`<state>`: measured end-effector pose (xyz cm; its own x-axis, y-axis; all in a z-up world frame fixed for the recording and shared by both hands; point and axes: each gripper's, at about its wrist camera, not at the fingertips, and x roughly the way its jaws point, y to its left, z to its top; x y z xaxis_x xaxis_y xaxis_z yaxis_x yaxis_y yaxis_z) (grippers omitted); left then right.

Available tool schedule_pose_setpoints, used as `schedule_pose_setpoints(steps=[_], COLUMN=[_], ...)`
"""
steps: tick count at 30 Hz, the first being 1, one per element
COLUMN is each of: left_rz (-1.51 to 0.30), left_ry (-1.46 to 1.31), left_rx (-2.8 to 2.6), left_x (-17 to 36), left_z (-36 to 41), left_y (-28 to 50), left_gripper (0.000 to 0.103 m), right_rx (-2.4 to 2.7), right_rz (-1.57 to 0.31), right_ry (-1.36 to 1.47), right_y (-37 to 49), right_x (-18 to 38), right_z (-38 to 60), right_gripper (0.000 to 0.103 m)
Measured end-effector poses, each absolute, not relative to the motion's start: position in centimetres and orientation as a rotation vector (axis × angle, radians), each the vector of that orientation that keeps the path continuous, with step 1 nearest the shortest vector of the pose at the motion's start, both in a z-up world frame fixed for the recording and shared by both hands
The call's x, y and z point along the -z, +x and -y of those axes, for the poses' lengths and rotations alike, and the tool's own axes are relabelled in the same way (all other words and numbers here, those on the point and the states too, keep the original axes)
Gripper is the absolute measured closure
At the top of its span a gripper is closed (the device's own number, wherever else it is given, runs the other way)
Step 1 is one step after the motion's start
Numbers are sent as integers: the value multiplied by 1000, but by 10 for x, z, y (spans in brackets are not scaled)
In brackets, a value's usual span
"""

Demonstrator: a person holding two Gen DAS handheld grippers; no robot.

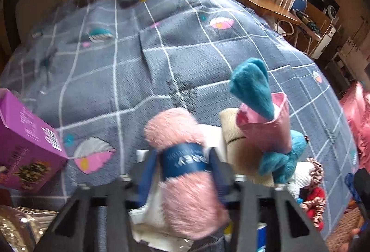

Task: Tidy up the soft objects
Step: 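Drop the pink towel into the gold tray while the right gripper grasps the blue bear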

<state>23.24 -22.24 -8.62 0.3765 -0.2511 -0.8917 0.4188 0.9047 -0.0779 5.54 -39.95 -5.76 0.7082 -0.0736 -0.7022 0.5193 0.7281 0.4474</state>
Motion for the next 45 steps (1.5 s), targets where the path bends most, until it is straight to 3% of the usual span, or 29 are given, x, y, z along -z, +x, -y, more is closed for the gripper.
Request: schedule_pose_setpoints(steps=[10,18,26,29,33,39,45], left_rz=[-1043,-951,-793,-793,-801,-861,-975], left_ry=[117,68,-32,-101,-177,-272,-274], left_rx=[458,450,195,61,-83,-197,-191], left_x=[50,-15,-85,-79,-55,8,73], left_z=[193,171,42,-33,-118,-195,-201], left_y=[223,247,290,290,261,190,141], left_gripper=[67,67,67,68,68,67,66], right_rx=[315,232,221,211,180,170,170], right_rz=[-801,-910,-975,-978,-992,-1006,-986], right_ry=[561,334,384,389,394,383,383], right_y=[73,130,163,166,170,168,165], right_x=[63,72,99,103,107,107,105], right_z=[380,351,365,365,361,358,360], right_gripper=[11,12,12,13,38,43,49])
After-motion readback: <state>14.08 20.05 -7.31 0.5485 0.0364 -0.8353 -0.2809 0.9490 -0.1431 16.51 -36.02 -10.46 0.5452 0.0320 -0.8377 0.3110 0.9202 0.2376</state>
